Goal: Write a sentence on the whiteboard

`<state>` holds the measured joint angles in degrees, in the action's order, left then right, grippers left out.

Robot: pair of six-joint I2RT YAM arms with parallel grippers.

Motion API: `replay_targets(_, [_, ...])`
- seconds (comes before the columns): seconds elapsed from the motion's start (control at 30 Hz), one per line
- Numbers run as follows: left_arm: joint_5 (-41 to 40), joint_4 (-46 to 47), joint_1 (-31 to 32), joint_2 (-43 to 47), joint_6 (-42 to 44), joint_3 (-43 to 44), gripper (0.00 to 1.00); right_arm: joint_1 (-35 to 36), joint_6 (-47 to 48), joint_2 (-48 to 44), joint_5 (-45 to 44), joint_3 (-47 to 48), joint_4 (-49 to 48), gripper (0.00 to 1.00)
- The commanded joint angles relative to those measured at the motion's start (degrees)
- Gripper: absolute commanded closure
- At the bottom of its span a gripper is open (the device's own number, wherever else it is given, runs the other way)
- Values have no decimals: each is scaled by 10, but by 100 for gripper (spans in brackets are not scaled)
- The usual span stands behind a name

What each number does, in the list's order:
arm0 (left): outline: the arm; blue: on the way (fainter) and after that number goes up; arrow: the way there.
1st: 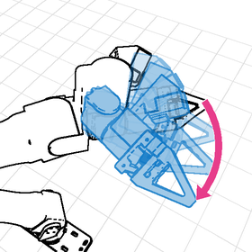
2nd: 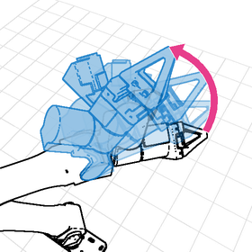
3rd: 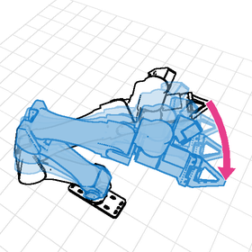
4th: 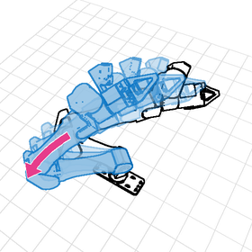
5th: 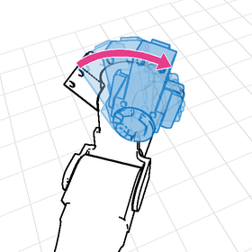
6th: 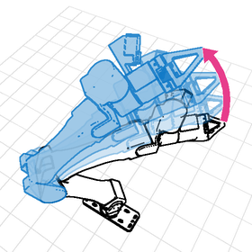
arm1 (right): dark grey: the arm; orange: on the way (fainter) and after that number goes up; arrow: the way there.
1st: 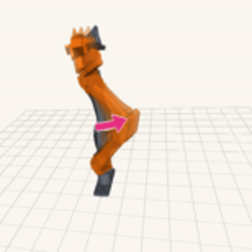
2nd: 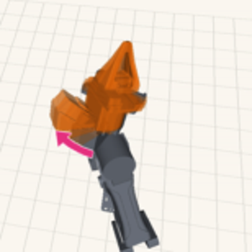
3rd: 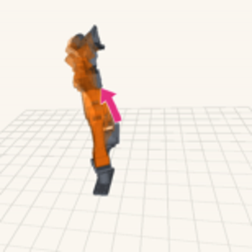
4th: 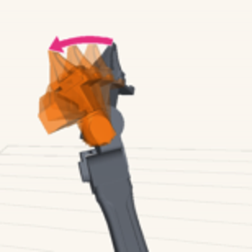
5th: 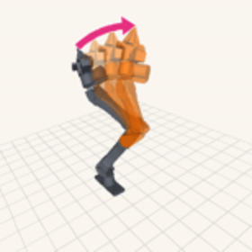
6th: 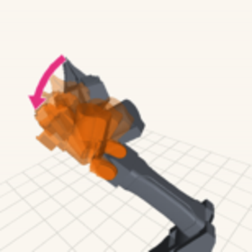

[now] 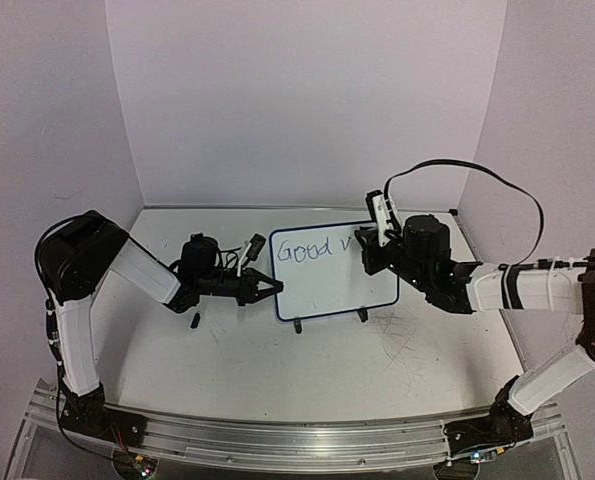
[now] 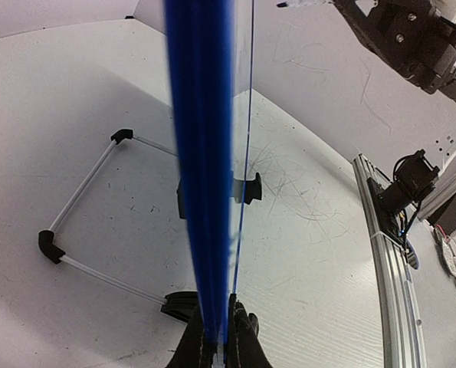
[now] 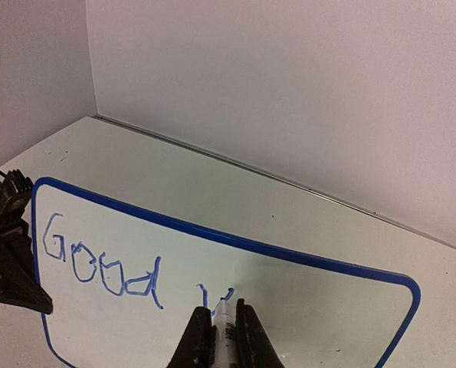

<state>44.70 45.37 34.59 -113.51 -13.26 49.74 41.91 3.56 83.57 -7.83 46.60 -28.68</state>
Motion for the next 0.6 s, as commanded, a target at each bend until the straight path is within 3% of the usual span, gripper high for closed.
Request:
replay_targets(0.0, [-73,-20,-6,15,31,-3,100,-1,-23,-45,14,-16,-4,100])
replay_targets(0.57, [-65,-24,-7,19,34,-3,100,-11,-13,9,-3,7,-31,100])
